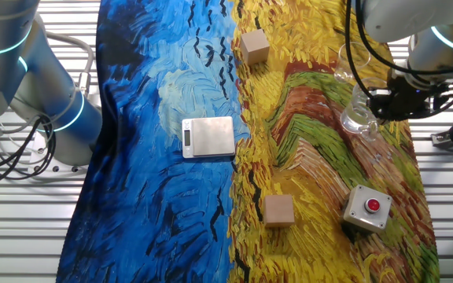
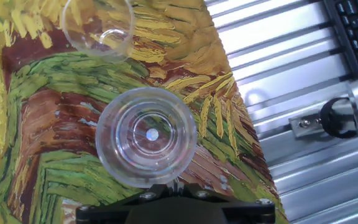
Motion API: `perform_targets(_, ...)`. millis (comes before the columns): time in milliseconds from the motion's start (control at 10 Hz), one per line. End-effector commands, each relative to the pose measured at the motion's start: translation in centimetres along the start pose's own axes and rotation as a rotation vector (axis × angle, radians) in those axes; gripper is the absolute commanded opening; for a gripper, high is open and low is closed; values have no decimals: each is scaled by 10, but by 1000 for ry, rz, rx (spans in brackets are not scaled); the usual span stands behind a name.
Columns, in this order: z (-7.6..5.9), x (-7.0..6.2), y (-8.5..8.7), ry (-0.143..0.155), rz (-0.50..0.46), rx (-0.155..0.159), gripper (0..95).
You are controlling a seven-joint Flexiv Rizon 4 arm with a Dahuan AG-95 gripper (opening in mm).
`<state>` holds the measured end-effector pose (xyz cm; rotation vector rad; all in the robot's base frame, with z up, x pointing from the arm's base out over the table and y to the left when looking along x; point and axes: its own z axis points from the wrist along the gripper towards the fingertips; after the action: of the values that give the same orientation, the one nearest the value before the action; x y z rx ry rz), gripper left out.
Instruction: Pour the water from one cup into another empty cup
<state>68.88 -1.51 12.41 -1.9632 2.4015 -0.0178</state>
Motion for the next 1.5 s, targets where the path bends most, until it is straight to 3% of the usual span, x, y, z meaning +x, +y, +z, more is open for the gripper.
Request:
perform_targets(100,0,0,0,-2,-7,0,0)
perform_targets(200,0,0,0,-4,-12,0,190)
perform_targets(400,0,0,0,-9,-22,0,190)
perform_targets(500,0,0,0,-12,-22,-1,380)
perform_targets(900,1,0,0,-51,-28,-5,380)
perform_targets(1300,2,3,3,-58,-45,2,380)
perform_targets(1400,3,5,5,-71,-51,3,190)
perform_targets(1500,4,6,7,-88,-50,0,190)
